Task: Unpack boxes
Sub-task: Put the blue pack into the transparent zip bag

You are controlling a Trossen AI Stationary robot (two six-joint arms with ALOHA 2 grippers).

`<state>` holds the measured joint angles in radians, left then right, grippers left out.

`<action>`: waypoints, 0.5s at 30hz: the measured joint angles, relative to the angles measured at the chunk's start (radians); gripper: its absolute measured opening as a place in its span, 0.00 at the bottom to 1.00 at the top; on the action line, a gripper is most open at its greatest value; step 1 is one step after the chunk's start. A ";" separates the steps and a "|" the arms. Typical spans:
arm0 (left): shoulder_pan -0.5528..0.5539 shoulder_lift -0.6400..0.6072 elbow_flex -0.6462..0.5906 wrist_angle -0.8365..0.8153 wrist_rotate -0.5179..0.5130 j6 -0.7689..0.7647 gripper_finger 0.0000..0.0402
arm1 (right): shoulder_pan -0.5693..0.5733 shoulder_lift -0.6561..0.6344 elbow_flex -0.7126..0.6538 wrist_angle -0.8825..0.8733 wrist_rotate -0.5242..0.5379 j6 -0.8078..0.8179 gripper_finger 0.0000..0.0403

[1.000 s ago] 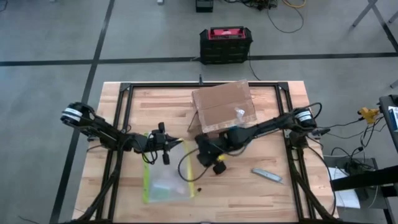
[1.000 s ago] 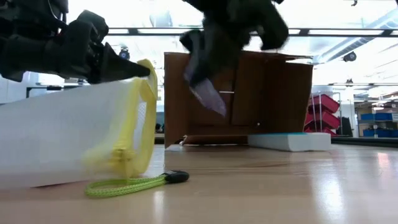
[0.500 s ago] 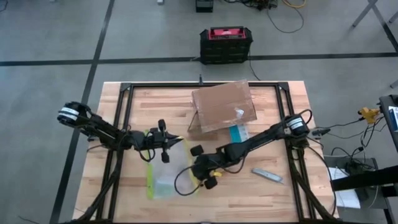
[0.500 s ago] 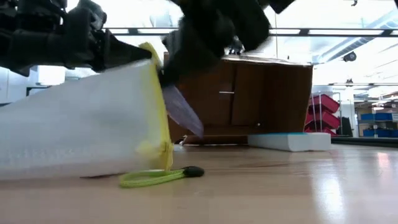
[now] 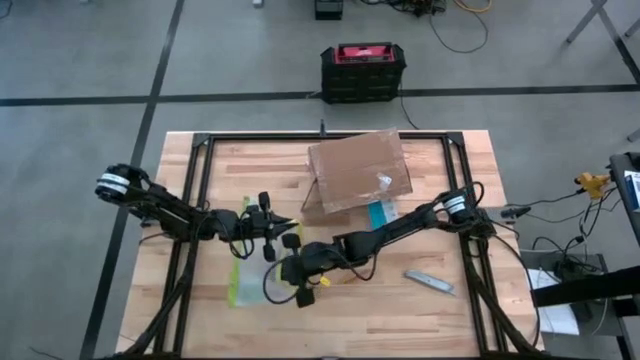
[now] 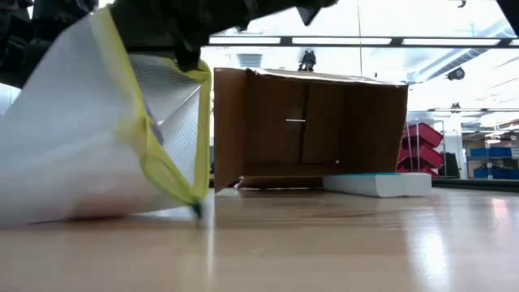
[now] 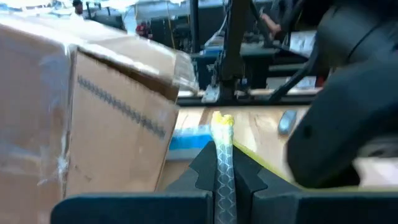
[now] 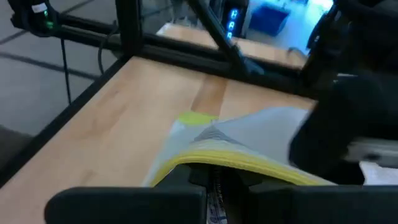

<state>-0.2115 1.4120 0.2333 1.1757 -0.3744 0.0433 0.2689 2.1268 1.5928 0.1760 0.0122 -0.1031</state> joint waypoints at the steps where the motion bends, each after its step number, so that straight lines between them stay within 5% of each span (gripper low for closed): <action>1: 0.002 0.000 0.000 0.001 0.000 0.000 0.00 | 0.002 0.000 0.013 -0.023 -0.002 -0.003 0.00; 15: 0.006 -0.001 -0.002 0.005 0.070 -0.011 0.00 | -0.024 0.095 0.015 0.042 0.150 -0.406 0.03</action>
<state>-0.2055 1.4108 0.2315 1.1805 -0.3041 0.0322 0.2451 2.2221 1.6073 0.2183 0.1627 -0.5095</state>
